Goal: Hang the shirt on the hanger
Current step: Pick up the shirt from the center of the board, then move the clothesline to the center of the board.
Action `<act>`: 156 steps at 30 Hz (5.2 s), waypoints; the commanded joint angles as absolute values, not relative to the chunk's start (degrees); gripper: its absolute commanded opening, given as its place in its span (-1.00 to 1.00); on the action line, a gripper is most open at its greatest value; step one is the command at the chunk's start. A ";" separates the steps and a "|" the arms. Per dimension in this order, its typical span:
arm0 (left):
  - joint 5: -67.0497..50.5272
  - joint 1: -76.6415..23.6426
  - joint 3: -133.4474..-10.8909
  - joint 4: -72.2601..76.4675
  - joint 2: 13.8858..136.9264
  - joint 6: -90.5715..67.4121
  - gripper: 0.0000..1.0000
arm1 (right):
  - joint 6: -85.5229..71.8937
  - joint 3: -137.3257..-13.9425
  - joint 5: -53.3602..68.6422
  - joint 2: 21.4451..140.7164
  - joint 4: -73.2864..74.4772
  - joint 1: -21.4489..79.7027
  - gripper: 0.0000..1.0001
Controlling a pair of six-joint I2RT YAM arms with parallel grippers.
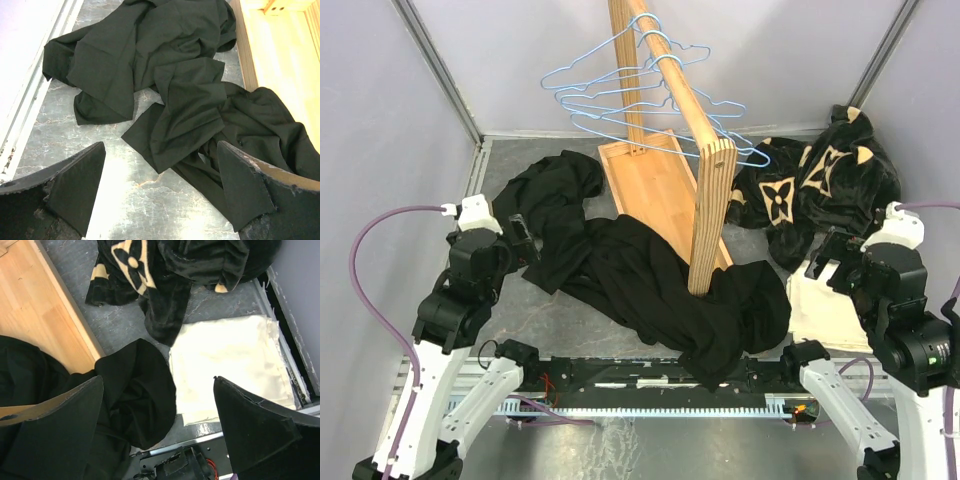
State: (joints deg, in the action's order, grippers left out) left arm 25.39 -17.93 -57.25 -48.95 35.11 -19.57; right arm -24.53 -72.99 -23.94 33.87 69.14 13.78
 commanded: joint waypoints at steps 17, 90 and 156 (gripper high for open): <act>20.01 -16.96 -59.00 -51.20 42.59 -25.18 0.99 | -15.69 -78.13 1.04 41.59 70.33 8.58 0.98; 12.70 3.07 -58.87 -21.63 90.04 -36.40 -0.95 | -28.94 -59.70 23.43 26.54 64.75 8.48 0.86; 3.60 2.75 -46.62 -33.66 54.61 -25.14 -0.95 | -10.48 -53.41 -79.11 57.62 2.38 82.03 0.84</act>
